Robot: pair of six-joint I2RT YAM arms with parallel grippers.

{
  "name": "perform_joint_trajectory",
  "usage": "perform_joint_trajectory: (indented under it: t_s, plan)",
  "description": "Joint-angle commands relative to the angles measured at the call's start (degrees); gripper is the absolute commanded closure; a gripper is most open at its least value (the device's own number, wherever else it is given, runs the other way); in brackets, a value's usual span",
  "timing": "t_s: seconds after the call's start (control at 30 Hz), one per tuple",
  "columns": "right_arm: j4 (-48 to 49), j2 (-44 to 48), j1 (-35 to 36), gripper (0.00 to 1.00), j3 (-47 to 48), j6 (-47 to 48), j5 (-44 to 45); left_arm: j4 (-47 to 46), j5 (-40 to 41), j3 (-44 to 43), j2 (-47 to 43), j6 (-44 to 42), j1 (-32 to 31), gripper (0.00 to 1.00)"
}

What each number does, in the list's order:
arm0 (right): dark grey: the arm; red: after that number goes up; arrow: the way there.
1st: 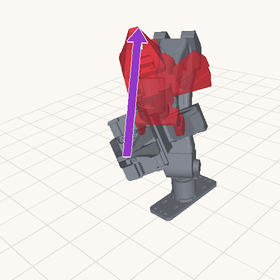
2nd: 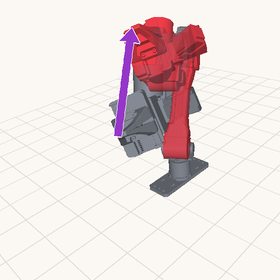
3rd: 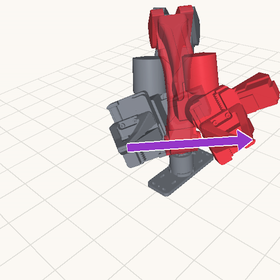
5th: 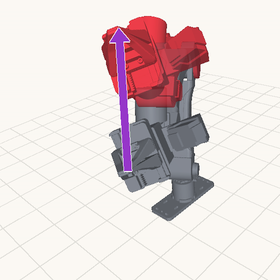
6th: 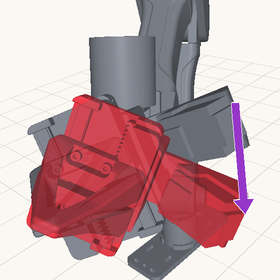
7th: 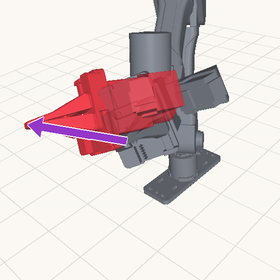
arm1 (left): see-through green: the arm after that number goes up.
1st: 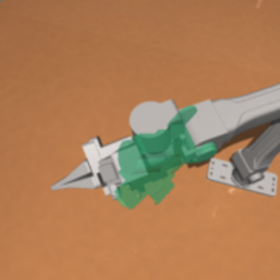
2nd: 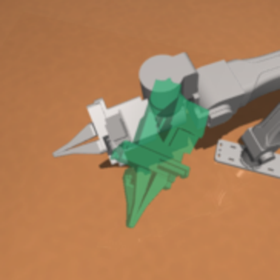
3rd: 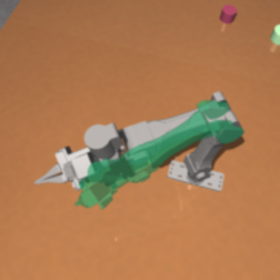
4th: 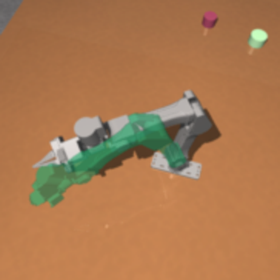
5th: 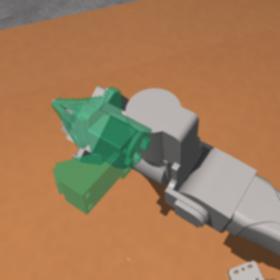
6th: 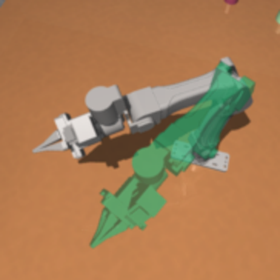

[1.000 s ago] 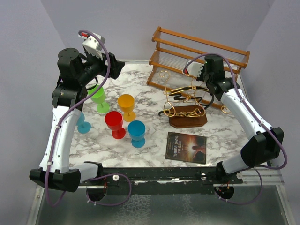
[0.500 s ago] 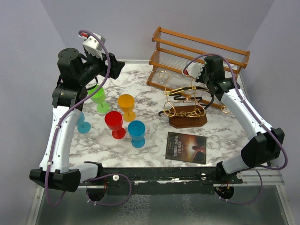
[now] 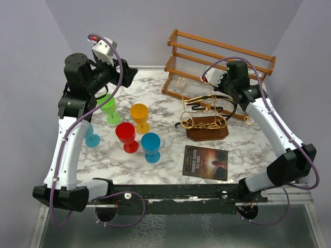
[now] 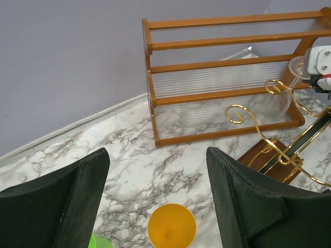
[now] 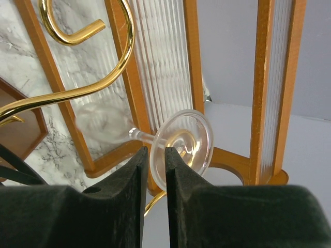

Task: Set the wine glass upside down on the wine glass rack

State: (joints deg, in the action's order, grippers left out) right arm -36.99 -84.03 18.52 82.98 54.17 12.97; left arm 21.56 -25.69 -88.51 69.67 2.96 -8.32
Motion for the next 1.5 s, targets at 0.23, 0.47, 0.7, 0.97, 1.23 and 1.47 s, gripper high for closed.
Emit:
perform_joint_trajectory:
  t_s: [0.23,0.47,0.7,0.97,1.23,1.47]
  plan:
    - [-2.5,2.6,0.1,0.77,4.2,-4.8,-2.4,-2.5,1.0,2.6,-1.1,-2.3,0.3,0.21]
    - [-3.5,4.0,0.1,0.72,8.4,-8.9,-2.2,-1.2,8.4,5.9,-1.2,-4.4,0.3,0.22]
    - [-2.1,7.0,0.1,0.66,11.6,-14.2,-2.4,4.0,12.3,9.9,-1.1,-6.6,1.4,0.22]
    - [-1.8,9.9,0.1,0.6,11.7,-20.3,-4.8,10.0,8.4,10.1,3.6,-6.0,12.1,0.24]
    - [-4.6,11.8,0.1,0.55,10.6,-22.4,-8.5,16.2,7.5,4.2,13.1,-12.4,18.9,0.25]
    - [-5.4,13.6,0.1,0.52,10.1,-22.7,-10.4,20.2,10.4,-0.2,20.0,-16.3,19.0,0.31]
